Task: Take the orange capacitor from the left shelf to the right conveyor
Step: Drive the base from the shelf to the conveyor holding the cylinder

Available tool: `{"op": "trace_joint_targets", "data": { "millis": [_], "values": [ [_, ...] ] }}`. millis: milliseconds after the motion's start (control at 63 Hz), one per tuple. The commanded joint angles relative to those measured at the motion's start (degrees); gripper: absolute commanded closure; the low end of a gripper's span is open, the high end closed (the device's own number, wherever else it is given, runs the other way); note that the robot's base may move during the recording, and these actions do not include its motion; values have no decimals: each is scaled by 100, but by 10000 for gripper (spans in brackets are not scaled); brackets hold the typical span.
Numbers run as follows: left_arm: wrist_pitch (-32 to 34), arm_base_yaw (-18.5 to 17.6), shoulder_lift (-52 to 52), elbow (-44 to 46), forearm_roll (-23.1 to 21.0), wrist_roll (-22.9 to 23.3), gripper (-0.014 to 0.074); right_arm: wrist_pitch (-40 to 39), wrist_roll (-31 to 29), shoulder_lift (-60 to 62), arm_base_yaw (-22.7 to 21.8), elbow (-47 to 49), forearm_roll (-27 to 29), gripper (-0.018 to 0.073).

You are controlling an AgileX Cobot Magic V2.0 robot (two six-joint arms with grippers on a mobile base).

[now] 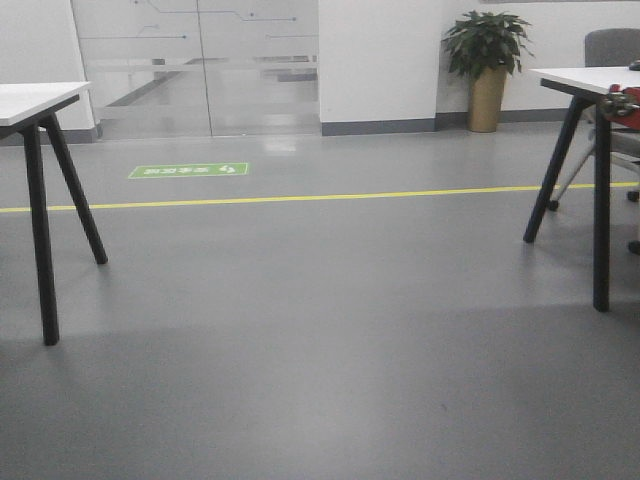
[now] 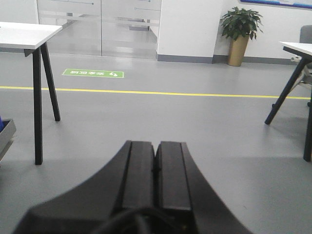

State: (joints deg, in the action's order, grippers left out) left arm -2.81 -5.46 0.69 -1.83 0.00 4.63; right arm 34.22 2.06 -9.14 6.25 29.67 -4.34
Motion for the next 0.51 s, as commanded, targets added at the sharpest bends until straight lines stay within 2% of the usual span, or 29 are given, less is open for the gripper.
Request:
{"op": "trace_joint_targets", "data": {
  "millis": [0, 492],
  "values": [
    [498, -43, 110, 31, 0, -3, 701, -529, -52, -94, -23, 146, -54, 501],
    [498, -43, 110, 31, 0, -3, 701, -529, -52, -94, -23, 146, -54, 501]
  ]
}}
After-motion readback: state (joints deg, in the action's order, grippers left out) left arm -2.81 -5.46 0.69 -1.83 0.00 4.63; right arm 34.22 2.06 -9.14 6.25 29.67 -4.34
